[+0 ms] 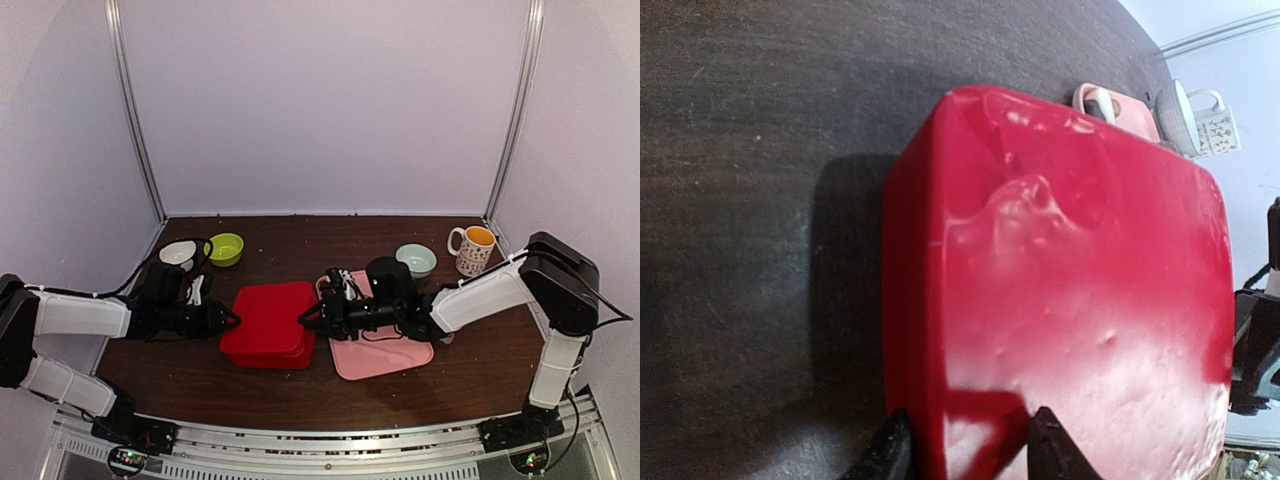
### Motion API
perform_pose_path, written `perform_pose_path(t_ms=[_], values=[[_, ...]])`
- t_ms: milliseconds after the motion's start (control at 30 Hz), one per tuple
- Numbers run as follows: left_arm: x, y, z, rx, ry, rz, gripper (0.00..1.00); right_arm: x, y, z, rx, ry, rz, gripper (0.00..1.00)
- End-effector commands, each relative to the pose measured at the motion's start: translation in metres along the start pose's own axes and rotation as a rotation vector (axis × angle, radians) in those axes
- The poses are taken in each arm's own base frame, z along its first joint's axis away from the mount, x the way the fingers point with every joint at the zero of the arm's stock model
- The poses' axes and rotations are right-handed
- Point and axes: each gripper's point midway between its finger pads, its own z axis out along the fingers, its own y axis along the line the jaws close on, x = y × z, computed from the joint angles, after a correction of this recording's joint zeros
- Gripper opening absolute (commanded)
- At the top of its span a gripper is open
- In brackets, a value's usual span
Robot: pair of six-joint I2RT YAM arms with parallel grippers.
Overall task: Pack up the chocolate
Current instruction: Adjust the packing box at the center of the board.
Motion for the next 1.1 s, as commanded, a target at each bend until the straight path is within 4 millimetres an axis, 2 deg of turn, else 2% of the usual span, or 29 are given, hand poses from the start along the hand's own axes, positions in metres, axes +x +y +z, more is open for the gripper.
perform_pose_path(t_ms=[0,133,233,433,533,600,733,900,1067], values=[[0.006,-0.021,0.002,0.064,0.048,0.09,0.35,-0.002,0.092,0.01,-0.298,-0.024,-0.216,0.31],[0.007,-0.021,0.003,0.061,0.069,0.102,0.35,0.009,0.095,0.024,-0.317,-0.02,-0.313,0.34],[0.01,-0.021,0.004,0.067,0.085,0.103,0.35,0.018,0.111,0.021,-0.442,-0.057,-0.36,0.36],[0.016,-0.016,0.003,0.054,0.104,0.098,0.34,0.01,0.123,0.022,-0.489,-0.179,-0.448,0.36],[0.019,-0.014,0.002,0.042,0.109,0.099,0.34,-0.001,0.117,0.026,-0.423,-0.238,-0.465,0.36],[0.02,-0.012,0.001,0.033,0.108,0.1,0.34,-0.008,0.112,0.023,-0.391,-0.287,-0.466,0.36],[0.018,-0.009,-0.001,0.01,0.097,0.104,0.34,-0.01,0.092,0.03,-0.292,-0.274,-0.455,0.33],[0.009,-0.012,-0.007,-0.007,0.055,0.123,0.34,0.0,0.061,0.026,-0.211,-0.245,-0.399,0.32],[0.001,-0.018,-0.013,-0.006,0.031,0.151,0.35,0.012,0.035,0.01,-0.139,-0.237,-0.346,0.31]])
